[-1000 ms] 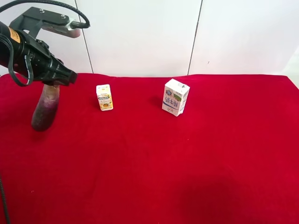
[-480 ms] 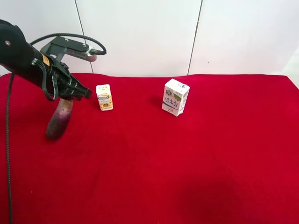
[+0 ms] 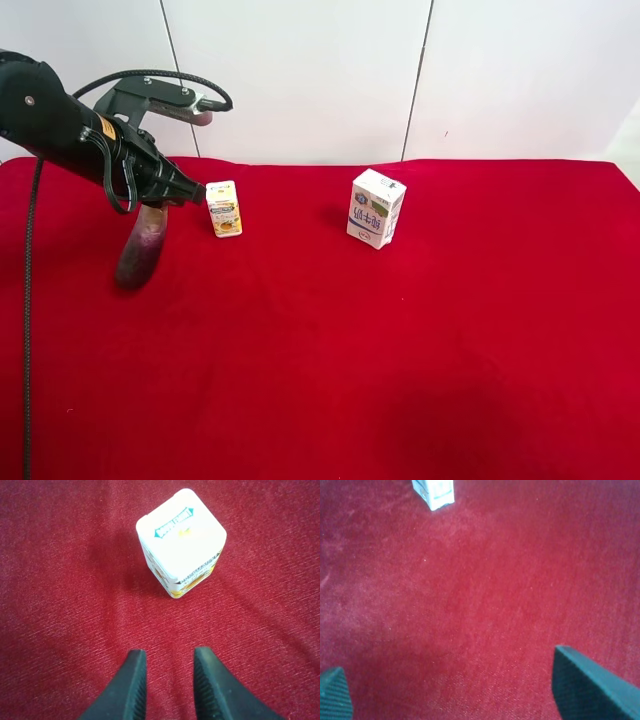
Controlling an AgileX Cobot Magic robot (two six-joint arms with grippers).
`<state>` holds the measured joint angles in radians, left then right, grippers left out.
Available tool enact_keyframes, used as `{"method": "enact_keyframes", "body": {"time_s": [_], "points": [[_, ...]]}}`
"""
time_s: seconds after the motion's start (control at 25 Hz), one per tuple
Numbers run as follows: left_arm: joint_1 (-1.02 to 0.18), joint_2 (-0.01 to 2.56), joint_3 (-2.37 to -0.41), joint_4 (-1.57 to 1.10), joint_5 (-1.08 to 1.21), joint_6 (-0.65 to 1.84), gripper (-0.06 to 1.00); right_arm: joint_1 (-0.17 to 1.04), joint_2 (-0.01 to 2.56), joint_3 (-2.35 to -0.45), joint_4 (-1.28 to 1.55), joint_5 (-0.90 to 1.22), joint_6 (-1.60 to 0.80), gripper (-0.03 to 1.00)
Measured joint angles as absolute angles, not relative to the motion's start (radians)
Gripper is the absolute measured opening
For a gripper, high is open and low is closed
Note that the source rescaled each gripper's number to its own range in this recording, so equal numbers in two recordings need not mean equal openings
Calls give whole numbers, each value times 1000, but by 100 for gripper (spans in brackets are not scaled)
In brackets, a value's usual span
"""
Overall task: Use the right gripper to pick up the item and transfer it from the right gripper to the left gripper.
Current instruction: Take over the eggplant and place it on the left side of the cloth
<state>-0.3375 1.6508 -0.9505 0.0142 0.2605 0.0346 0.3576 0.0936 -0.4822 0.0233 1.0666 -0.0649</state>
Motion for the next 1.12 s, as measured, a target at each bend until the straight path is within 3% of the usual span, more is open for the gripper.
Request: {"method": "enact_keyframes", "body": {"time_s": [1.12], "points": [[-337, 1838, -951, 8, 85, 38, 1, 358, 94, -482, 23, 1067, -64, 60]]}}
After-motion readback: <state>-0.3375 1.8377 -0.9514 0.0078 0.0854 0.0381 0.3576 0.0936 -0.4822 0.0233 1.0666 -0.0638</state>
